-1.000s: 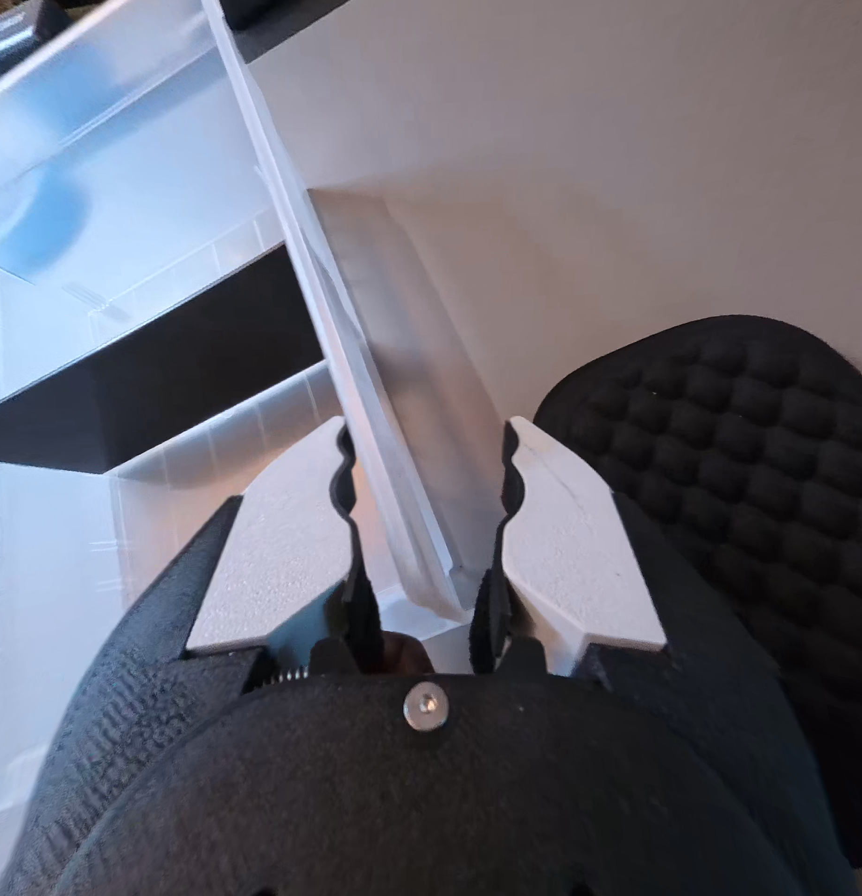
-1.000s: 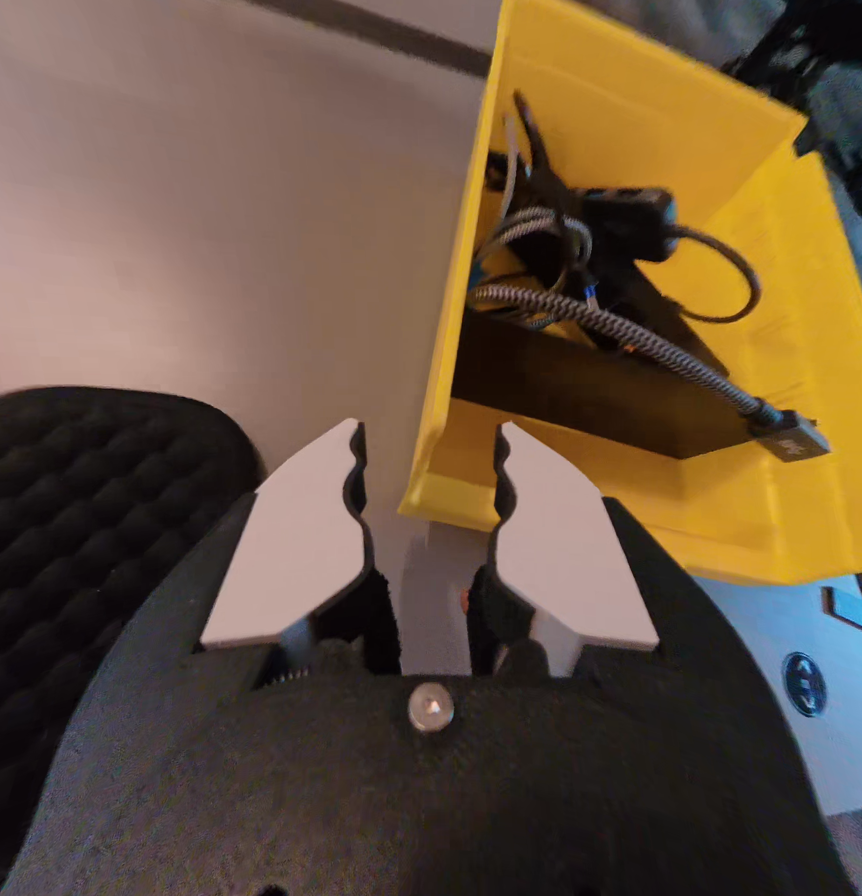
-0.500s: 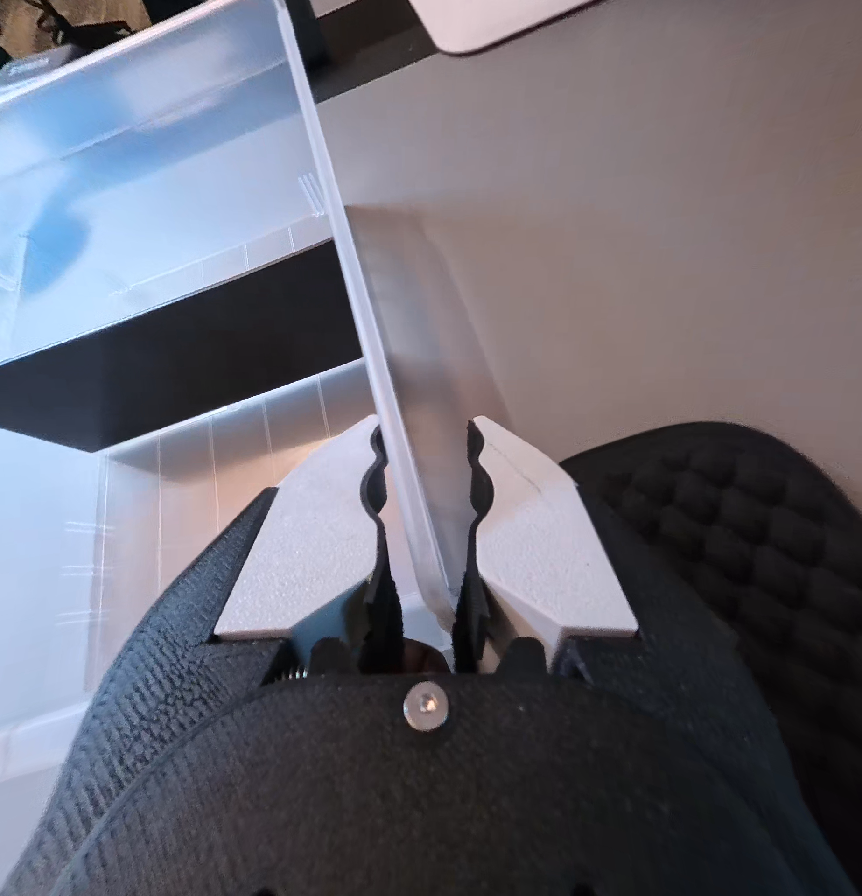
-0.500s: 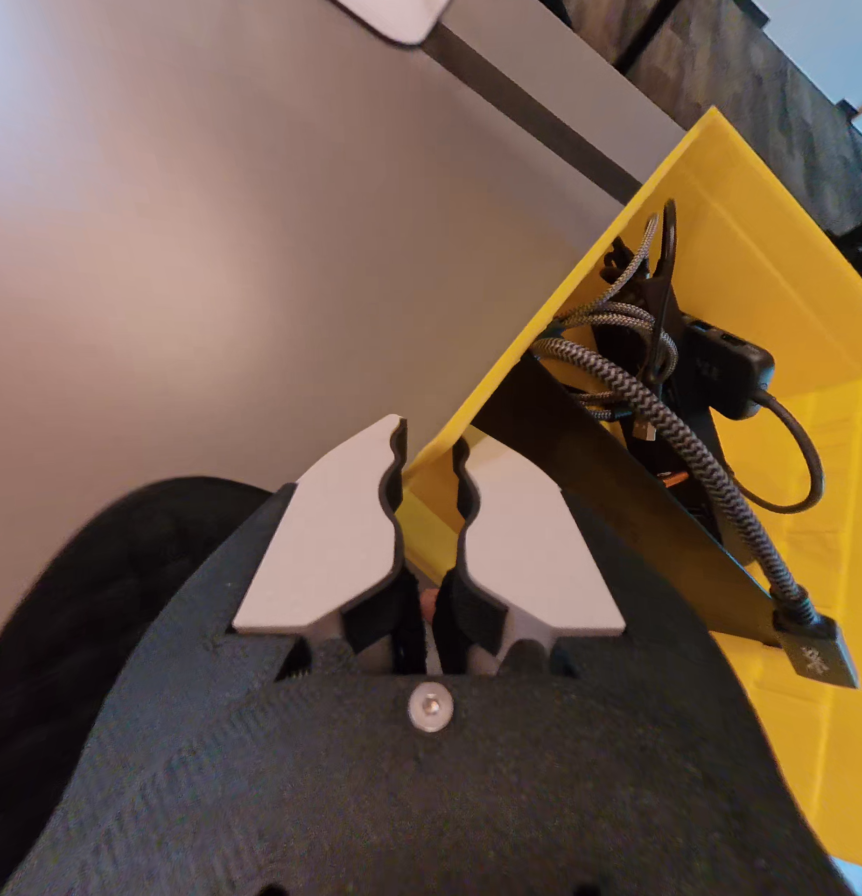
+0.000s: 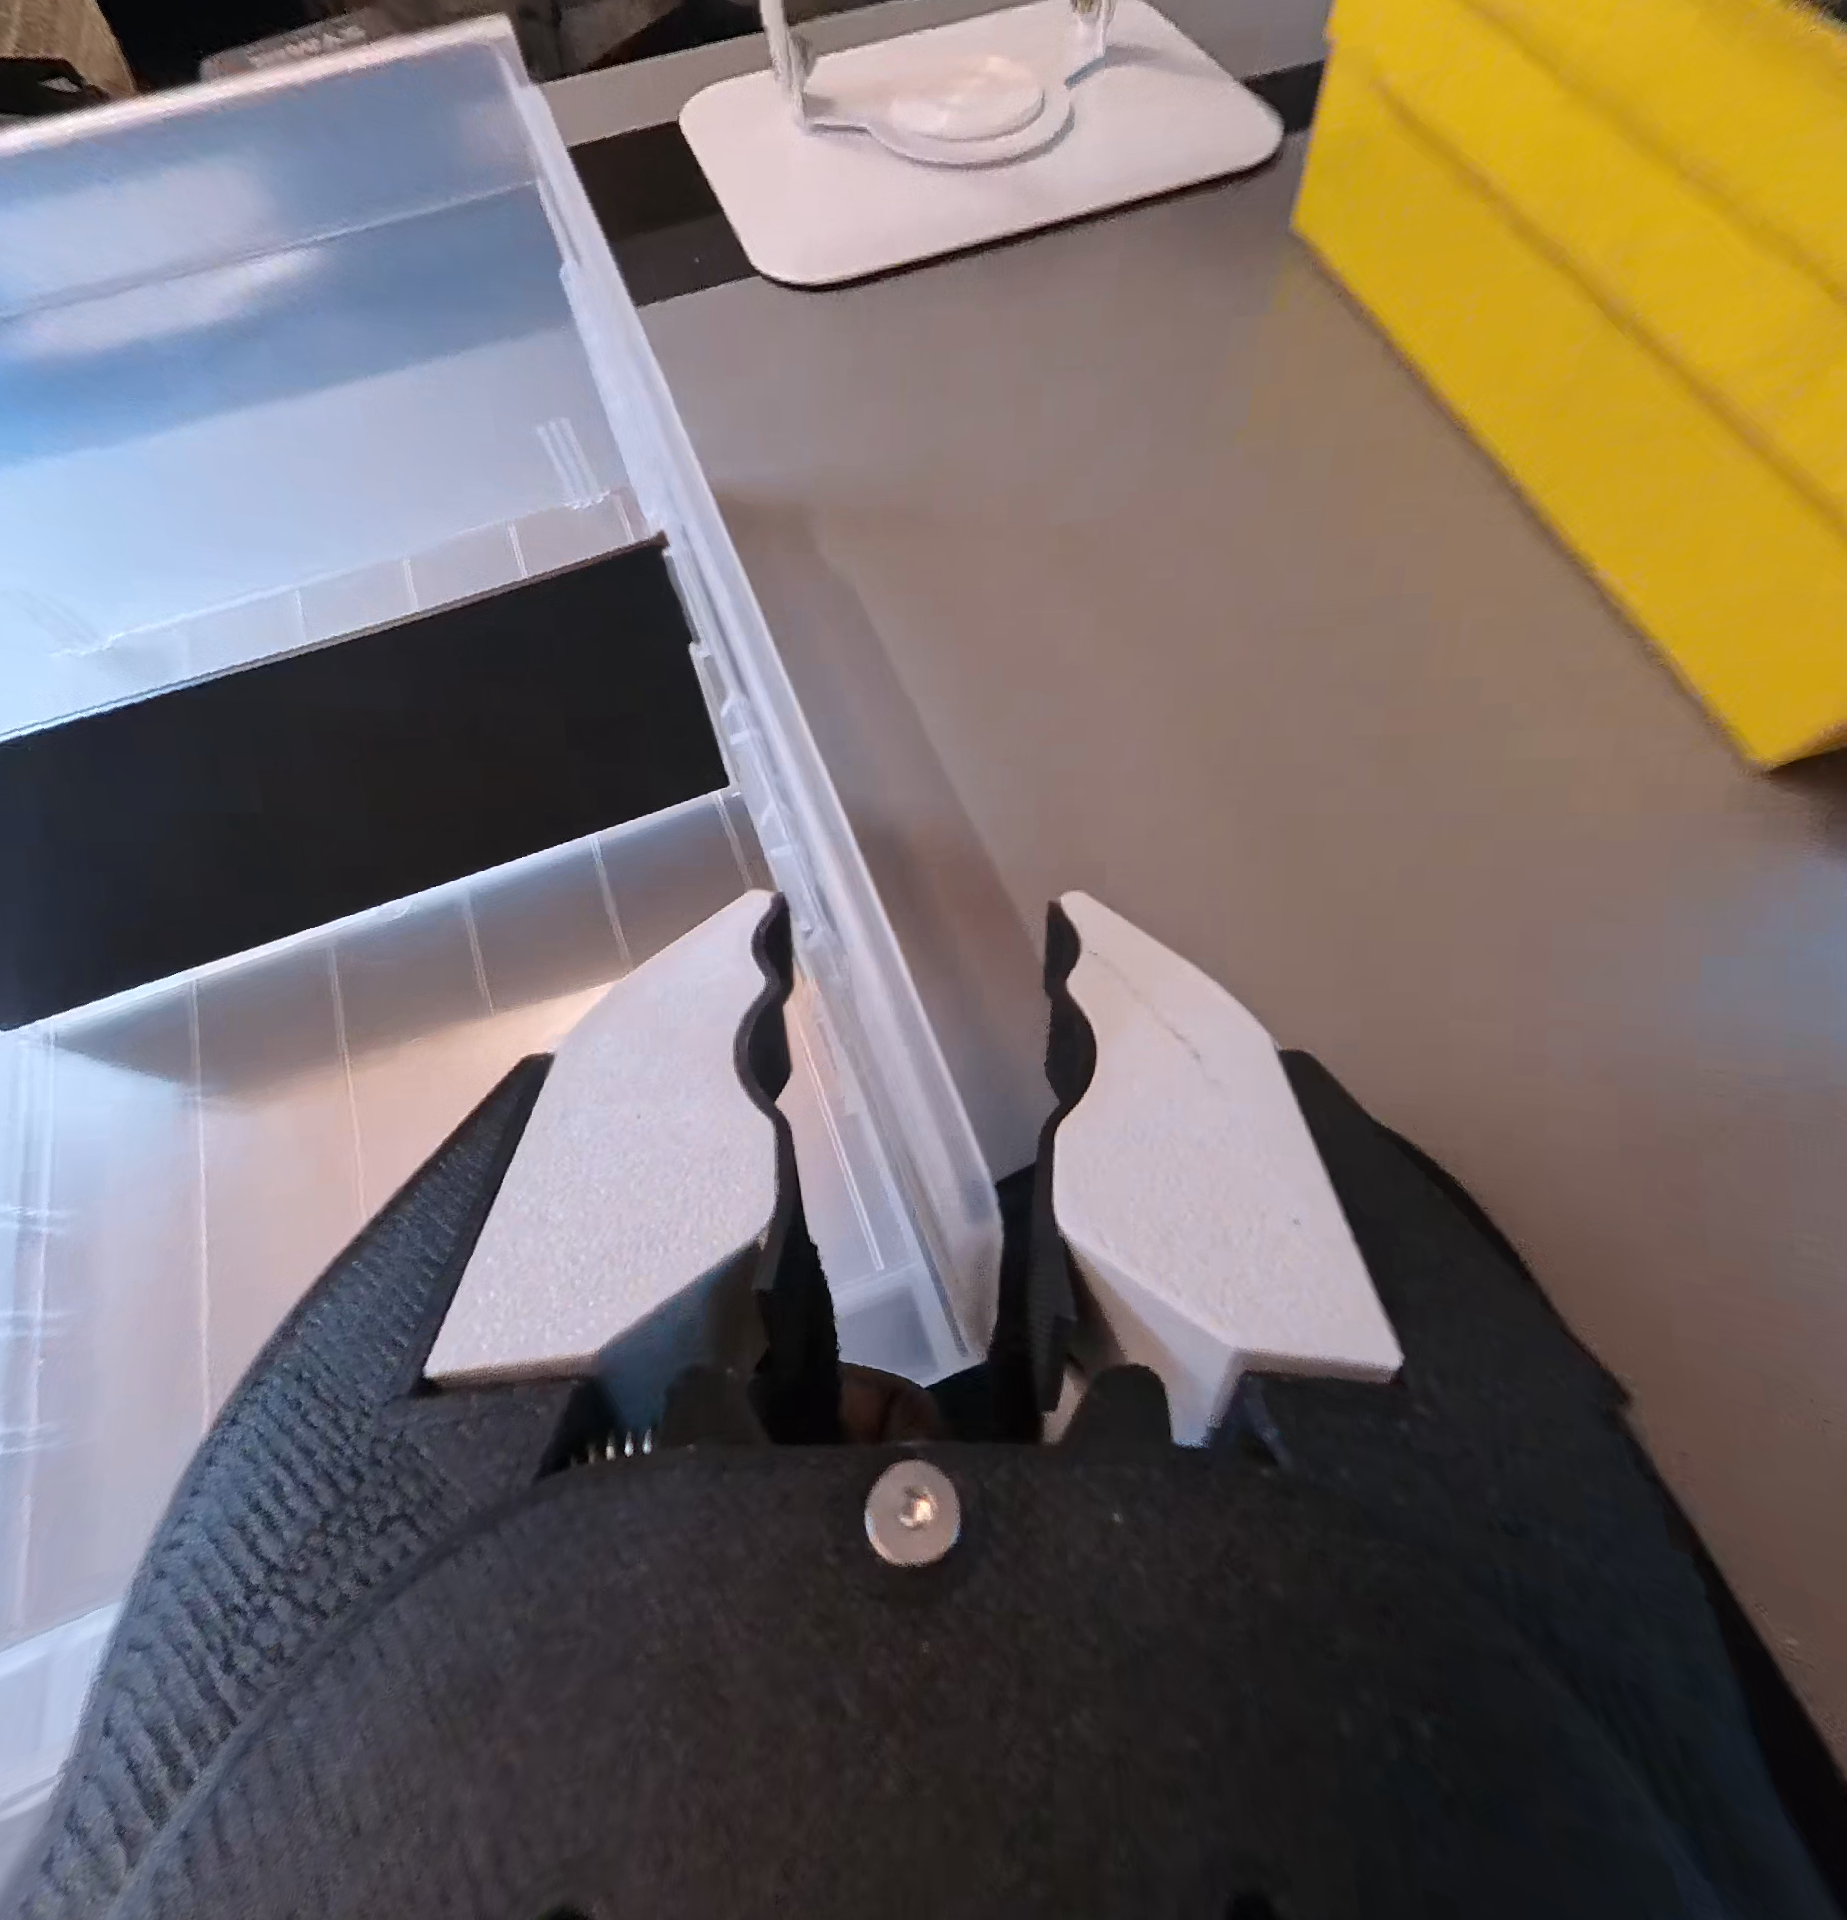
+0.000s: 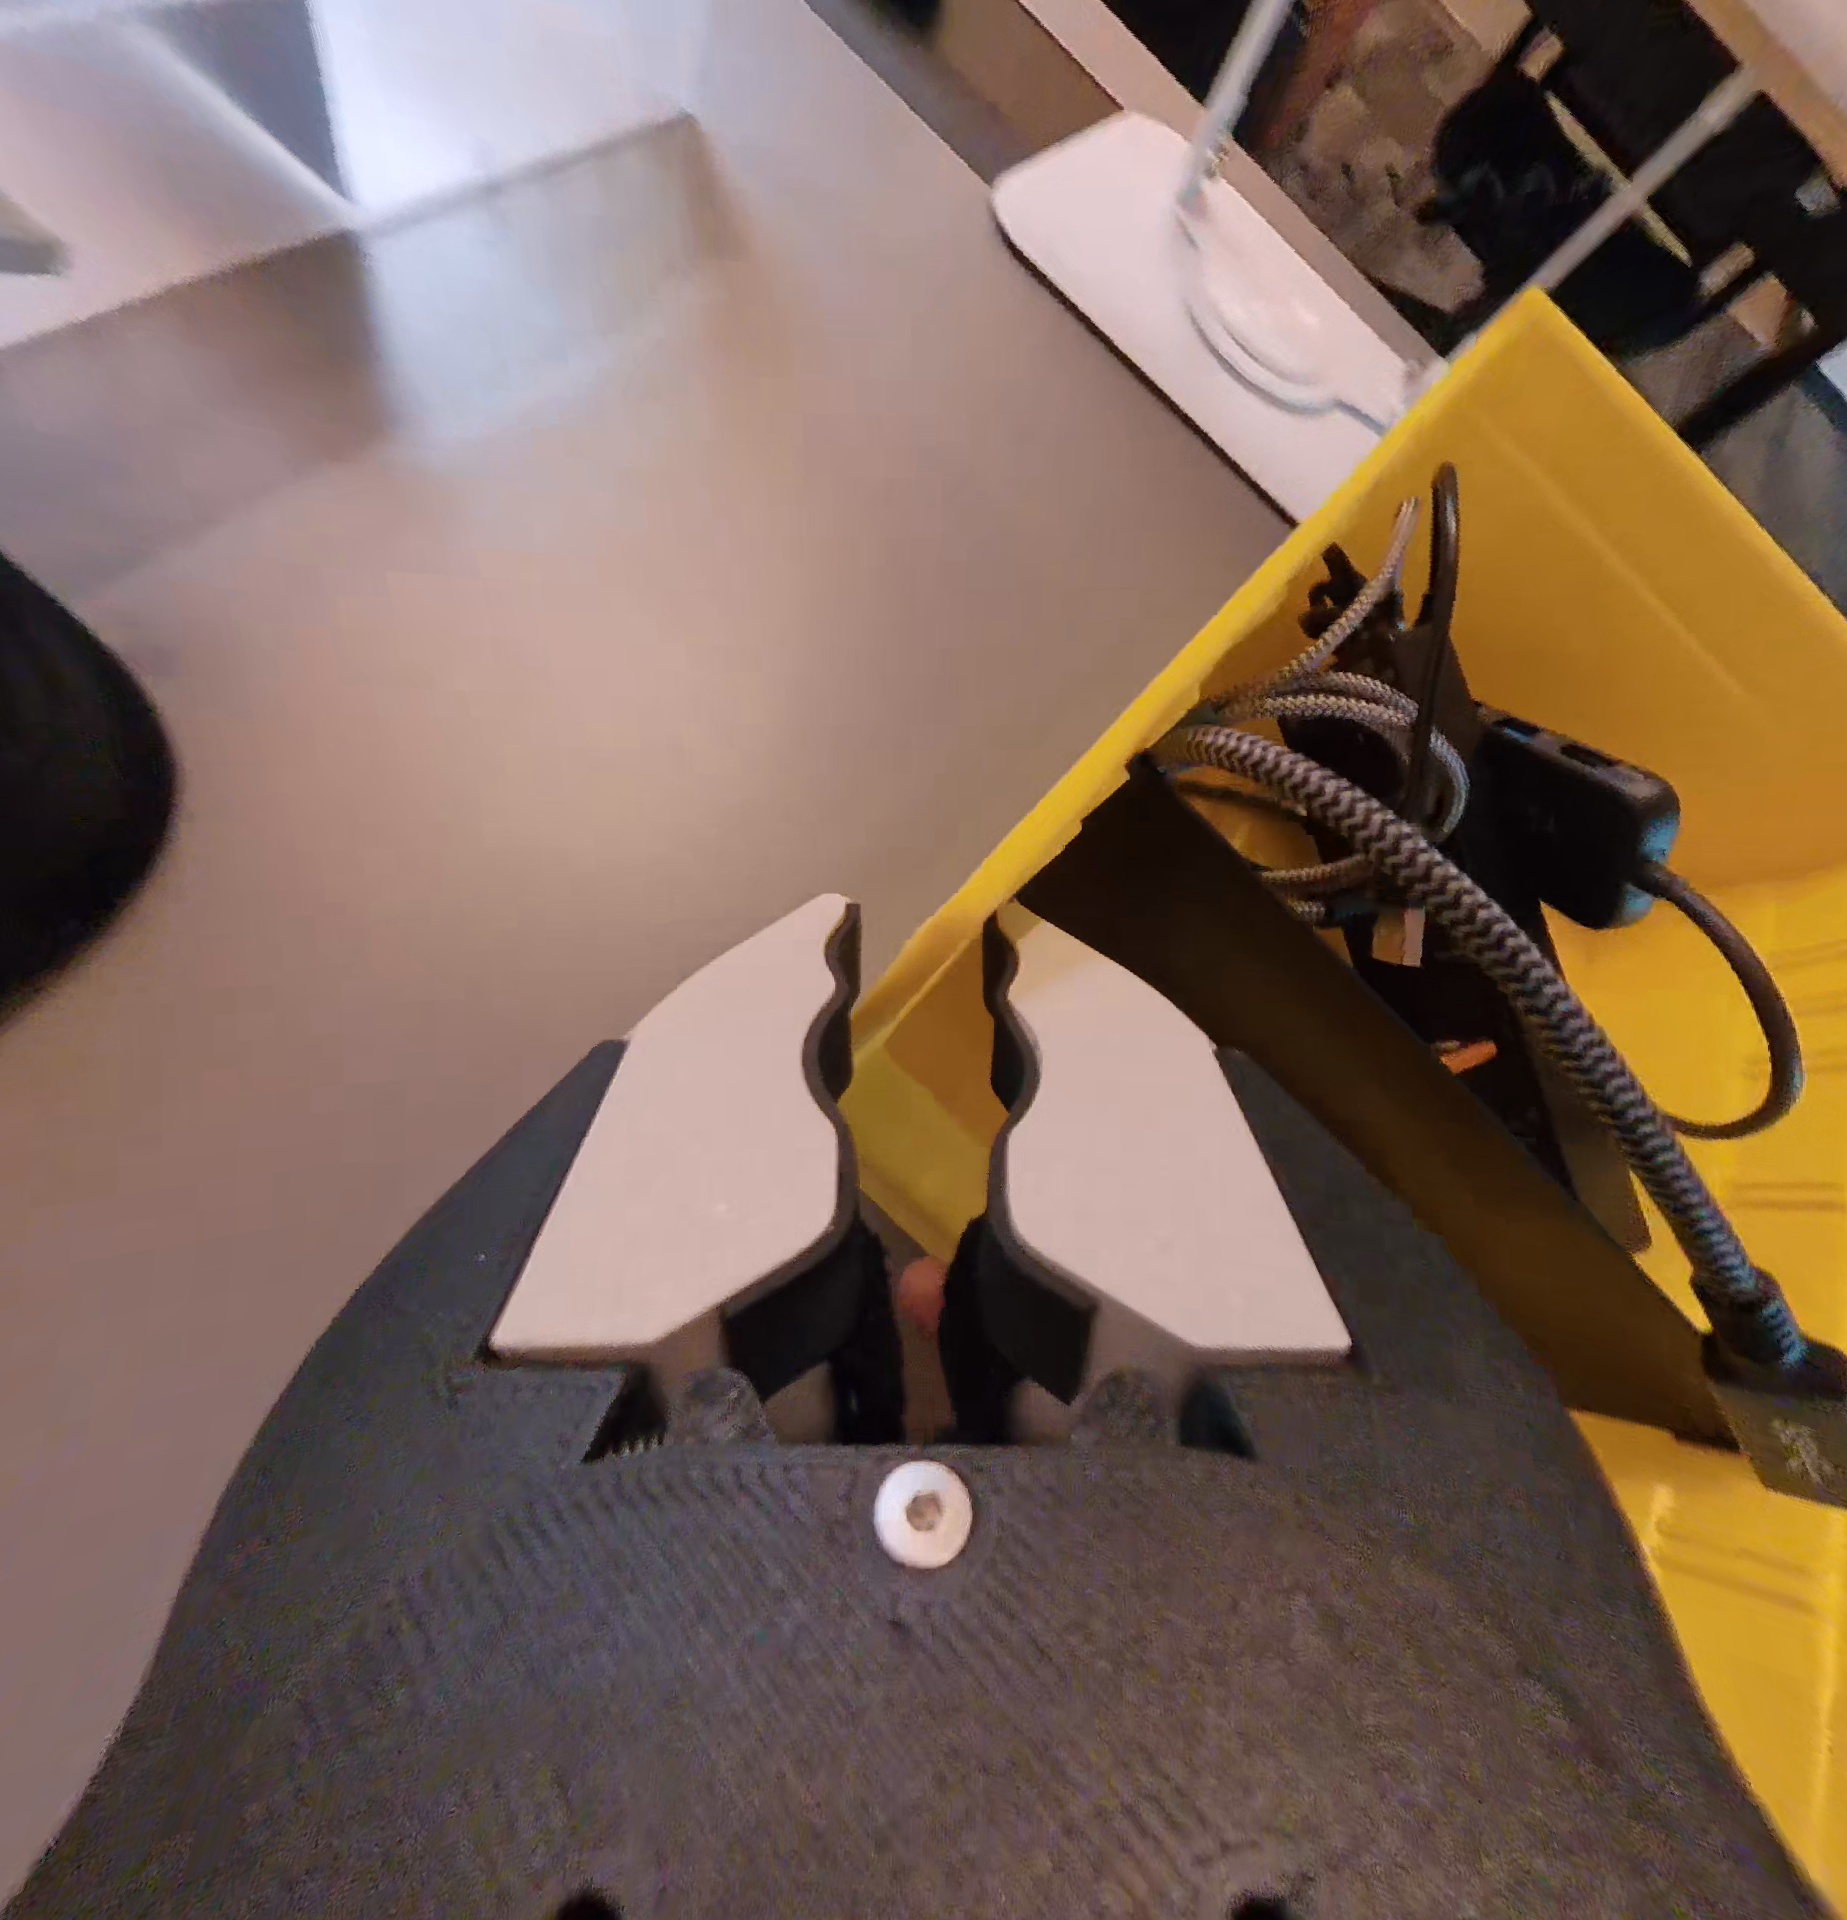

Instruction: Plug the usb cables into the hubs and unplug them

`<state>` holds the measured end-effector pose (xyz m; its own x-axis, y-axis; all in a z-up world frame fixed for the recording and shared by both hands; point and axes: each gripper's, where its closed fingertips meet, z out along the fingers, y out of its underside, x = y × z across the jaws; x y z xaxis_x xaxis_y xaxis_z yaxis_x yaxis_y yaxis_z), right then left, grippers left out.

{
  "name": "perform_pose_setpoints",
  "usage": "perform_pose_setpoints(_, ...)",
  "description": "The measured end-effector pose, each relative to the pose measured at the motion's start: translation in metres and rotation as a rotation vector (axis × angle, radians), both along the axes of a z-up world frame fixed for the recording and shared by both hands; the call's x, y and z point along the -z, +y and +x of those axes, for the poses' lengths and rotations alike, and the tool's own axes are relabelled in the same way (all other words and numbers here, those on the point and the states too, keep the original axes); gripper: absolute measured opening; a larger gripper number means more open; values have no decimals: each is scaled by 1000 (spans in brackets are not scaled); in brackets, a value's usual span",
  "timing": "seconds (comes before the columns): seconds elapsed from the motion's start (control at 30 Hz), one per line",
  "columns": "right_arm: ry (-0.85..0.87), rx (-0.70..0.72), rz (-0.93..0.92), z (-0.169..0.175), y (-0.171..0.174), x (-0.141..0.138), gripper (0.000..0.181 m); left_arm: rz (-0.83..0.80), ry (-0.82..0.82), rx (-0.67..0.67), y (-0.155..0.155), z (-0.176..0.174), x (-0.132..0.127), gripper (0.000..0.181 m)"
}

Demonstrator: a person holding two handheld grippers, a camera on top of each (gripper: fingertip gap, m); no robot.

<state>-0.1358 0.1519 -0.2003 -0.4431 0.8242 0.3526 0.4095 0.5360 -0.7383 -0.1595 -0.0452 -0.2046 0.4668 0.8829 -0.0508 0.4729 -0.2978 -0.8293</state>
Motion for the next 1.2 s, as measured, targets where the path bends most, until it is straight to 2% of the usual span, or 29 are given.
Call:
perform_pose_setpoints(0.13, 25, -93, 0, -6, -45, 0, 26, 63, 0, 19, 5, -1, -3, 50)
perform_pose_setpoints(0.33, 51, -175, -17, -10, -86, 0, 27, 67, 13, 37, 10, -1, -3, 52)
perform_pose_setpoints(0.7, 44, -299, -182, -6, -124, -2, 33, 257, 26, 141, 27, 4, -17, 73)
perform_pose_setpoints(0.77, 98, -305, -266, -4, -126, -14, 37, 265, 88, 176, 25, 9, -29, 73)
perform_pose_setpoints(0.8, 171, -303, -319, -2, -126, -29, 41, 276, 165, 178, 20, 12, -43, 73)
perform_pose_setpoints(0.87, 347, -313, -410, 6, -126, -63, 53, 283, 386, 109, -9, 17, -79, 73)
perform_pose_setpoints(0.93, 458, -335, -495, 17, -134, -88, 74, 238, 580, -74, -63, 18, -105, 73)
perform_pose_setpoints(1.0, 460, -373, -581, 28, -153, -97, 96, 169, 676, -278, -125, 20, -113, 80)
perform_pose_setpoints(1.1, 352, -408, -585, 33, -189, -78, 118, 77, 657, -493, -201, 23, -91, 110)
perform_pose_setpoints(1.17, 273, -430, -514, 32, -208, -56, 117, 69, 567, -539, -228, 20, -66, 120)
perform_pose_setpoints(1.2, 245, -432, -487, 31, -214, -47, 113, 93, 514, -524, -231, 17, -55, 121)
